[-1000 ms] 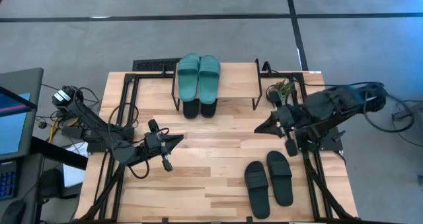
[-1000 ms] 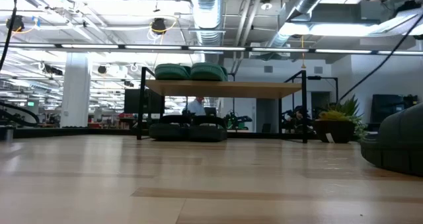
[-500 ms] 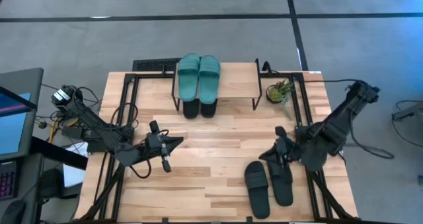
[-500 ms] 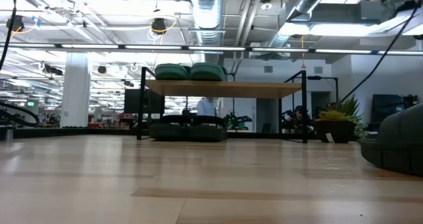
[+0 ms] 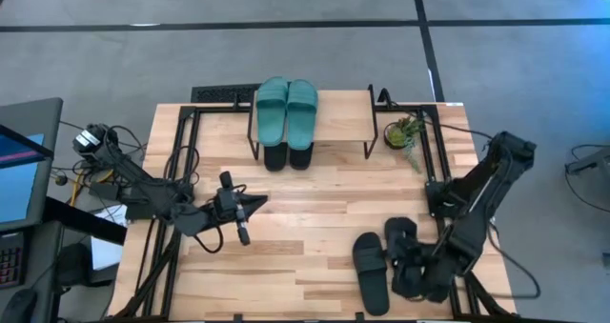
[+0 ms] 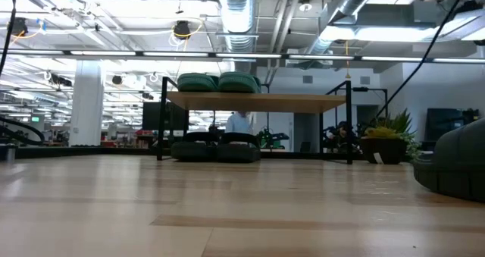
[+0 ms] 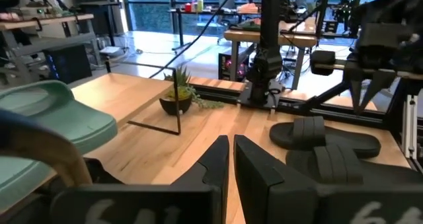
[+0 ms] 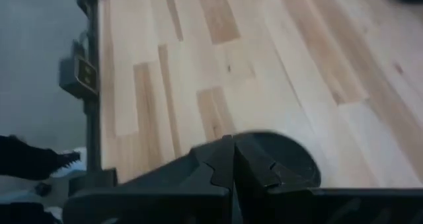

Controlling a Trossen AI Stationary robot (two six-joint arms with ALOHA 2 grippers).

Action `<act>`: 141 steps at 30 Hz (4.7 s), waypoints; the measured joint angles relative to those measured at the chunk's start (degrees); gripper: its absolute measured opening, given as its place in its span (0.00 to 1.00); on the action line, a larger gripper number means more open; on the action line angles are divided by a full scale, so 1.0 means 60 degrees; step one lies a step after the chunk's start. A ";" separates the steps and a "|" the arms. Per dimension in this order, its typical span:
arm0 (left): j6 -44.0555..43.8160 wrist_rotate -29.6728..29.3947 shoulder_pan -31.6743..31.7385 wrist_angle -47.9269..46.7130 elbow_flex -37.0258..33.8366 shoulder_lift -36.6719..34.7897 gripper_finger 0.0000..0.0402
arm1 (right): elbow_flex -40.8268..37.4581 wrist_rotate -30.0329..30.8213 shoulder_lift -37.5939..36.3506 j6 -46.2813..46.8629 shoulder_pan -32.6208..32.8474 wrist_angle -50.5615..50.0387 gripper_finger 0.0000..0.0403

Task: Pick and place slides into the shelf
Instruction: Put the right black slide under the shelf

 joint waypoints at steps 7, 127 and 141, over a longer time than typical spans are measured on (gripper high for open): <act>-0.0082 0.0227 0.0109 -0.0170 0.0000 0.0000 0.03 | 0.0920 -0.0727 0.1426 -0.0125 0.0102 -0.0752 0.00; -0.1507 0.1451 0.0098 -0.1748 0.0000 0.0007 0.03 | 0.2772 0.0599 0.3496 -0.2161 -0.1820 -0.4516 0.00; -0.1619 0.1458 0.0091 -0.1744 0.0000 0.0007 0.03 | 0.2565 0.1497 0.3496 -0.2919 -0.2948 -0.4342 0.00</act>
